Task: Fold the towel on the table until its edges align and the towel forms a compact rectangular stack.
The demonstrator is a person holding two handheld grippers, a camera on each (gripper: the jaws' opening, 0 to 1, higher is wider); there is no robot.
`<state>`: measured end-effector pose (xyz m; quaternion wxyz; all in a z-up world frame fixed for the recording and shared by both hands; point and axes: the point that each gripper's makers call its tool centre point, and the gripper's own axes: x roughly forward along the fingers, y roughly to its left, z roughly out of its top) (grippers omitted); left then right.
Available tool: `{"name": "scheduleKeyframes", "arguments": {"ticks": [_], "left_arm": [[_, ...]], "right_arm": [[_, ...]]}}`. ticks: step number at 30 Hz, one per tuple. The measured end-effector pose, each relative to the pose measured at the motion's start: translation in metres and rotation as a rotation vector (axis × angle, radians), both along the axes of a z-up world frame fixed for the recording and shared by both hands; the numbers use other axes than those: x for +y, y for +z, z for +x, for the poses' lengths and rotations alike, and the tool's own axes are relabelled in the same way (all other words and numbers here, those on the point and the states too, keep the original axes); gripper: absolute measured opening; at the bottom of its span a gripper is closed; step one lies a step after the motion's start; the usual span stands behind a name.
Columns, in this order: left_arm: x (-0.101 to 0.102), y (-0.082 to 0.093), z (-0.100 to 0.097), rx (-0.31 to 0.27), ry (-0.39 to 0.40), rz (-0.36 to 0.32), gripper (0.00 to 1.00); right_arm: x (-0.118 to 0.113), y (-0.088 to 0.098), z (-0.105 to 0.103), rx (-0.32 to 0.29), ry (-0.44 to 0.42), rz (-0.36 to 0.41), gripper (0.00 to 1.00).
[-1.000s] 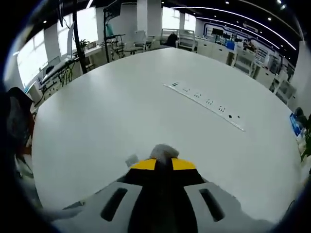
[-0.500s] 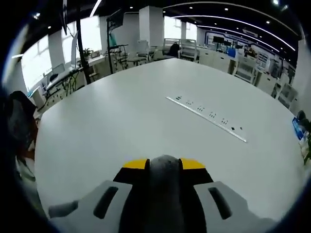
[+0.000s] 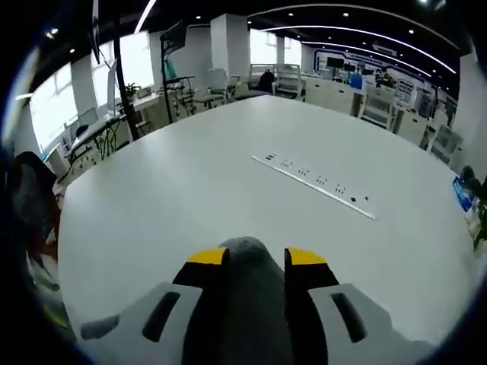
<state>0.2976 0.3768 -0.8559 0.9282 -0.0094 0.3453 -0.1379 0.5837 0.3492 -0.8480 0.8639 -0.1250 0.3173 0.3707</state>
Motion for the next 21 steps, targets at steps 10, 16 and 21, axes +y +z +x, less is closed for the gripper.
{"name": "scheduleKeyframes", "arguments": {"ticks": [10, 16, 21], "left_arm": [[0.016, -0.015, -0.003, 0.040, -0.009, 0.051, 0.17], [0.020, -0.031, -0.006, 0.104, -0.010, 0.058, 0.18], [0.012, -0.048, -0.016, 0.200, -0.019, 0.015, 0.16]], "right_arm": [[0.016, -0.015, -0.020, 0.009, 0.062, -0.030, 0.22], [0.025, -0.029, -0.026, 0.042, 0.095, -0.053, 0.19], [0.029, -0.042, -0.020, 0.052, 0.114, -0.076, 0.18]]}}
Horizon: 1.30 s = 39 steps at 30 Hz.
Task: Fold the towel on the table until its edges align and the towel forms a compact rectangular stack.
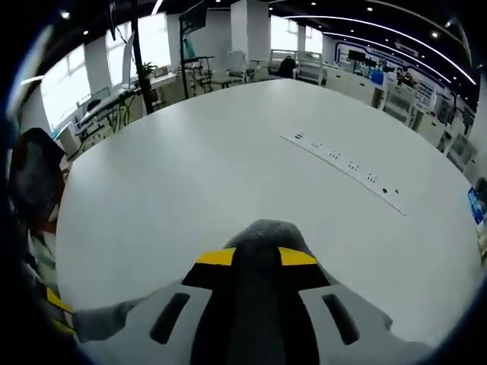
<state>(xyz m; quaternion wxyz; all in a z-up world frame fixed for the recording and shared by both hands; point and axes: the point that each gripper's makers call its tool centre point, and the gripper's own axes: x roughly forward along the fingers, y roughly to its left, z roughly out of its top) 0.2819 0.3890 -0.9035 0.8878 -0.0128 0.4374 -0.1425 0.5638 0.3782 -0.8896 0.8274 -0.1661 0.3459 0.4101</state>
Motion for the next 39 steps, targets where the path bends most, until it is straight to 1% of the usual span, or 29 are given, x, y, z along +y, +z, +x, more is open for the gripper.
{"name": "scheduleKeyframes", "arguments": {"ticks": [1, 2, 3, 7, 9, 10, 14, 15, 17, 19, 21, 22, 23, 25, 26, 27, 28, 30, 33, 35, 36, 39], "left_arm": [[-0.001, -0.002, -0.001, 0.007, -0.001, -0.001, 0.16], [-0.004, -0.004, -0.005, 0.027, -0.009, -0.006, 0.16], [-0.006, -0.005, -0.006, 0.034, -0.013, -0.012, 0.15], [-0.012, -0.007, -0.009, 0.060, -0.026, -0.027, 0.12], [-0.015, -0.006, -0.009, 0.077, -0.026, -0.044, 0.12], [-0.016, -0.006, -0.010, 0.081, -0.029, -0.047, 0.12], [-0.017, -0.006, -0.008, 0.077, -0.047, -0.037, 0.12], [-0.016, -0.005, -0.008, 0.072, -0.042, -0.038, 0.12], [-0.014, -0.001, -0.006, 0.057, -0.035, -0.036, 0.13], [-0.011, 0.003, -0.004, 0.041, -0.028, -0.031, 0.14], [-0.006, 0.008, 0.000, 0.016, -0.018, -0.021, 0.17], [-0.005, 0.011, 0.001, 0.005, -0.013, -0.019, 0.18], [-0.003, 0.015, 0.004, -0.018, -0.013, -0.018, 0.18], [0.000, 0.020, 0.007, -0.051, -0.007, -0.010, 0.20], [0.001, 0.023, 0.009, -0.069, -0.008, -0.005, 0.22], [0.002, 0.027, 0.013, -0.098, -0.009, -0.008, 0.22], [0.003, 0.030, 0.013, -0.109, -0.003, -0.007, 0.22], [0.006, 0.036, 0.016, -0.143, -0.002, -0.006, 0.22], [0.010, 0.039, 0.020, -0.163, -0.001, -0.003, 0.23], [0.011, 0.039, 0.022, -0.164, -0.005, -0.005, 0.23], [0.012, 0.040, 0.022, -0.168, -0.011, 0.000, 0.23], [0.013, 0.042, 0.024, -0.176, -0.027, 0.007, 0.23]], "right_arm": [[0.001, -0.002, -0.001, 0.003, 0.001, -0.003, 0.18], [0.000, -0.003, -0.005, 0.014, 0.002, -0.007, 0.18], [0.000, -0.003, -0.010, 0.024, 0.003, -0.010, 0.18], [-0.001, -0.015, -0.012, 0.053, 0.005, -0.016, 0.17], [-0.003, -0.014, -0.019, 0.046, 0.021, -0.025, 0.15], [-0.003, -0.014, -0.017, 0.028, 0.040, -0.038, 0.15], [-0.002, -0.015, -0.006, 0.026, 0.056, -0.048, 0.15], [-0.003, -0.012, -0.006, 0.024, 0.047, -0.034, 0.16], [-0.004, -0.011, 0.006, 0.010, 0.027, -0.005, 0.20], [-0.007, -0.006, 0.010, -0.008, 0.015, 0.011, 0.24], [-0.012, 0.003, 0.004, -0.015, 0.009, 0.029, 0.24], [-0.012, 0.002, 0.010, -0.015, 0.005, 0.032, 0.25], [-0.014, 0.003, 0.016, -0.018, -0.007, 0.044, 0.26], [-0.016, 0.009, 0.020, -0.014, -0.031, 0.071, 0.30], [-0.022, 0.020, 0.005, -0.019, -0.048, 0.087, 0.31], [-0.026, 0.025, 0.001, -0.022, -0.052, 0.089, 0.32], [-0.030, 0.028, 0.004, -0.040, -0.059, 0.097, 0.33], [-0.034, 0.034, 0.005, -0.052, -0.064, 0.115, 0.34], [-0.047, 0.040, 0.004, -0.049, -0.089, 0.139, 0.40], [-0.054, 0.047, -0.003, -0.055, -0.100, 0.150, 0.42], [-0.057, 0.046, 0.002, -0.055, -0.105, 0.152, 0.43], [-0.069, 0.051, 0.007, -0.062, -0.111, 0.160, 0.45]]}}
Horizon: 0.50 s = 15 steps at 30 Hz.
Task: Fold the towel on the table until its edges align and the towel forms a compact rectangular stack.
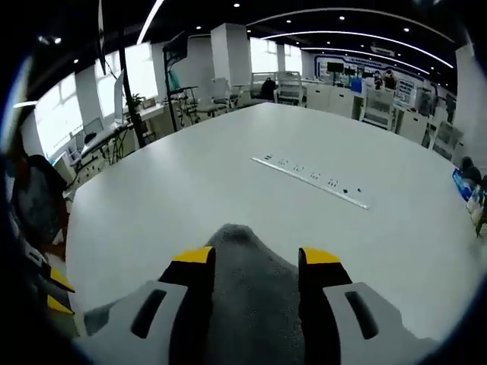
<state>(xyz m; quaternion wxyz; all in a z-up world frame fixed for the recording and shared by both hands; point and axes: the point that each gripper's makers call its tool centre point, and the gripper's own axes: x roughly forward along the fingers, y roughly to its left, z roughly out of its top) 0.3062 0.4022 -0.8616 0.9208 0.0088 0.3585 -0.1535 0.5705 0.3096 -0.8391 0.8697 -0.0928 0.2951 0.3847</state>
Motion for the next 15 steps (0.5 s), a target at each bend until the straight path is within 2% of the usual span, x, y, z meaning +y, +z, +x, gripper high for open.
{"name": "scheduleKeyframes", "arguments": {"ticks": [2, 4, 10, 12, 15], "left_arm": [[0.001, 0.004, 0.003, -0.016, -0.008, 0.003, 0.23], [0.001, 0.008, 0.006, -0.027, -0.011, -0.005, 0.23], [0.000, 0.014, 0.015, -0.056, -0.034, 0.004, 0.24], [0.000, 0.015, 0.017, -0.059, -0.039, 0.012, 0.26], [0.001, 0.020, 0.024, -0.073, -0.047, 0.020, 0.28]], "right_arm": [[-0.002, 0.018, -0.015, -0.006, -0.007, 0.000, 0.47], [-0.004, 0.023, -0.022, -0.014, -0.008, 0.014, 0.49], [-0.011, 0.027, -0.027, -0.033, -0.001, 0.012, 0.53], [-0.009, 0.038, -0.034, -0.032, -0.002, 0.034, 0.55], [-0.012, 0.041, -0.040, -0.040, 0.015, 0.040, 0.56]]}}
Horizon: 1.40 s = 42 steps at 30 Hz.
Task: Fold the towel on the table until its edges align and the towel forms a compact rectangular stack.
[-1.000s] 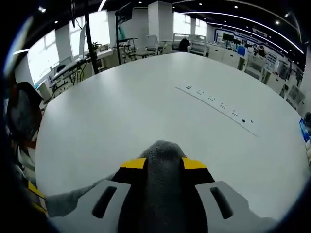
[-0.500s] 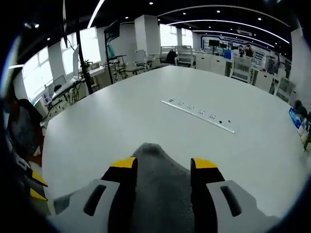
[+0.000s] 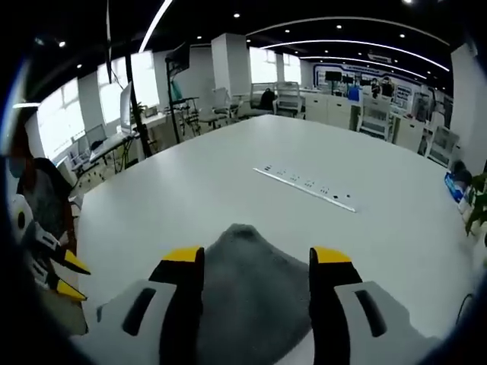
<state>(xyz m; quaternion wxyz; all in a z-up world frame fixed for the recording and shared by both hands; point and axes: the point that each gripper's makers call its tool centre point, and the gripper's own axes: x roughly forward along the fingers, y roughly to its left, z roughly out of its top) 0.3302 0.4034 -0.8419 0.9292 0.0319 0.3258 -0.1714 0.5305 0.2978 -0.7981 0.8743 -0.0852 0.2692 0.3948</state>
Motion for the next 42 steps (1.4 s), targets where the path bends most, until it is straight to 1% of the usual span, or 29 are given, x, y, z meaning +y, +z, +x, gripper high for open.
{"name": "scheduleKeyframes", "arguments": {"ticks": [4, 6, 9, 11, 12, 14, 15, 16, 20, 23, 25, 27, 30, 31, 33, 35, 36, 37, 38, 42], "left_arm": [[0.001, 0.012, 0.007, -0.027, 0.010, -0.012, 0.32], [0.001, 0.016, 0.009, -0.037, 0.011, -0.015, 0.35], [0.002, 0.022, 0.014, -0.058, 0.004, -0.007, 0.37], [0.001, 0.024, 0.015, -0.062, 0.001, -0.010, 0.38], [0.001, 0.026, 0.016, -0.066, -0.001, -0.008, 0.40], [0.001, 0.028, 0.017, -0.075, -0.005, -0.002, 0.41], [0.001, 0.028, 0.018, -0.076, -0.008, -0.003, 0.42], [0.001, 0.028, 0.018, -0.076, -0.009, -0.003, 0.42], [0.003, 0.026, 0.019, -0.064, -0.014, 0.023, 0.43], [0.003, 0.026, 0.022, -0.069, -0.028, 0.036, 0.43], [0.003, 0.025, 0.026, -0.070, -0.031, 0.044, 0.43], [0.000, 0.024, 0.029, -0.070, -0.048, 0.053, 0.43], [-0.004, 0.022, 0.033, -0.068, -0.075, 0.063, 0.43], [-0.005, 0.021, 0.035, -0.060, -0.086, 0.070, 0.43], [-0.006, 0.020, 0.040, -0.062, -0.106, 0.087, 0.42], [-0.007, 0.020, 0.046, -0.070, -0.114, 0.089, 0.42], [-0.007, 0.021, 0.048, -0.073, -0.116, 0.086, 0.42], [-0.010, 0.021, 0.050, -0.076, -0.118, 0.071, 0.43], [-0.011, 0.020, 0.052, -0.079, -0.125, 0.069, 0.43], [-0.016, 0.015, 0.055, -0.075, -0.164, 0.096, 0.43]], "right_arm": [[-0.001, -0.005, -0.008, -0.006, 0.037, -0.017, 0.58], [-0.001, -0.004, -0.016, -0.006, 0.043, 0.003, 0.59], [-0.004, -0.008, -0.022, -0.003, 0.052, 0.001, 0.61], [-0.006, -0.005, -0.030, 0.000, 0.048, 0.013, 0.61], [-0.006, -0.005, -0.031, 0.002, 0.043, 0.028, 0.62], [-0.009, -0.007, -0.035, 0.000, 0.042, 0.032, 0.62], [-0.011, -0.009, -0.040, 0.001, 0.039, 0.036, 0.62], [-0.012, -0.009, -0.040, 0.003, 0.038, 0.038, 0.62], [-0.018, -0.009, -0.050, -0.004, 0.040, 0.039, 0.61], [-0.025, -0.009, -0.058, 0.005, 0.022, 0.050, 0.61], [-0.033, -0.006, -0.061, -0.007, -0.008, 0.059, 0.60], [-0.036, -0.007, -0.061, 0.003, -0.024, 0.064, 0.60], [-0.039, -0.005, -0.071, -0.009, -0.034, 0.056, 0.60], [-0.041, -0.004, -0.072, -0.010, -0.037, 0.055, 0.60], [-0.045, -0.004, -0.074, -0.009, -0.048, 0.067, 0.60], [-0.051, -0.003, -0.077, -0.002, -0.071, 0.083, 0.60], [-0.052, -0.002, -0.079, 0.019, -0.093, 0.121, 0.60], [-0.054, -0.001, -0.079, 0.022, -0.108, 0.133, 0.60], [-0.057, -0.001, -0.080, 0.015, -0.120, 0.139, 0.60], [-0.064, -0.010, -0.089, 0.029, -0.137, 0.131, 0.59]]}}
